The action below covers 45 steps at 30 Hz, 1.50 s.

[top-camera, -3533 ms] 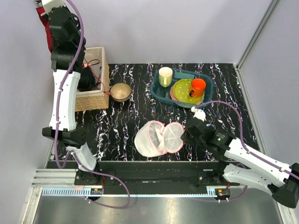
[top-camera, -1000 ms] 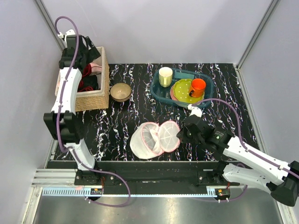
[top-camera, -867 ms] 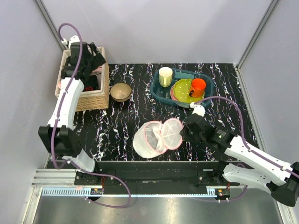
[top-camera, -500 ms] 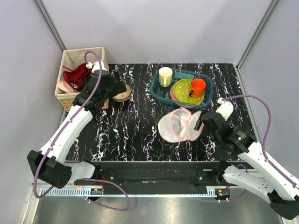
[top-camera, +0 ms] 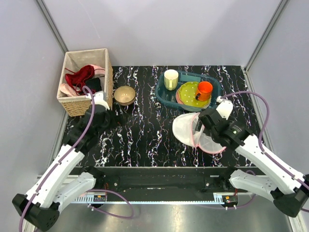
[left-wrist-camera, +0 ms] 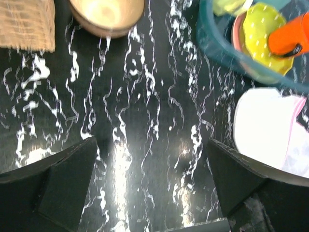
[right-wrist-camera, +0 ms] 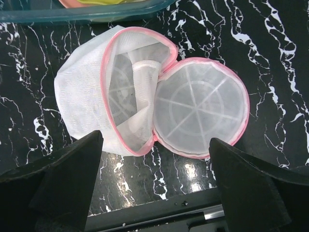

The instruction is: Unzip the laundry bag and remove the bra

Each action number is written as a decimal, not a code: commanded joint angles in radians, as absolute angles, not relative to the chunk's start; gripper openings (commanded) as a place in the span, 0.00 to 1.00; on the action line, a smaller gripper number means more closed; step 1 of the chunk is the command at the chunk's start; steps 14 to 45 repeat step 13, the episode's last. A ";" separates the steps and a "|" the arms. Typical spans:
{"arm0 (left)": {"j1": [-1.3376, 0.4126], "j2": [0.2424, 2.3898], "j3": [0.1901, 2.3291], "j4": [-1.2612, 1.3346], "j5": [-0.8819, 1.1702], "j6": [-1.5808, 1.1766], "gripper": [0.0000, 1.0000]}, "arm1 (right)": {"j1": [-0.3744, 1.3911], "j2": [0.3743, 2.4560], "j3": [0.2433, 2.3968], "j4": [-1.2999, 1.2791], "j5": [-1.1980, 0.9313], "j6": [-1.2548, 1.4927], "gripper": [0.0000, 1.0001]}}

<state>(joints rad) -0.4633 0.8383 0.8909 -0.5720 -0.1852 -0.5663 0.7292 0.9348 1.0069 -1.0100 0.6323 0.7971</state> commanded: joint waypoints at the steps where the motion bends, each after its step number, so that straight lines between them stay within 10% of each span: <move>1: -0.468 0.721 0.790 -0.581 -0.120 -0.574 0.99 | 0.726 0.991 1.031 -0.933 0.614 0.767 1.00; 45: -0.480 0.607 0.598 -0.588 -0.064 -0.683 0.99 | 0.726 0.951 0.911 -0.879 0.623 0.795 1.00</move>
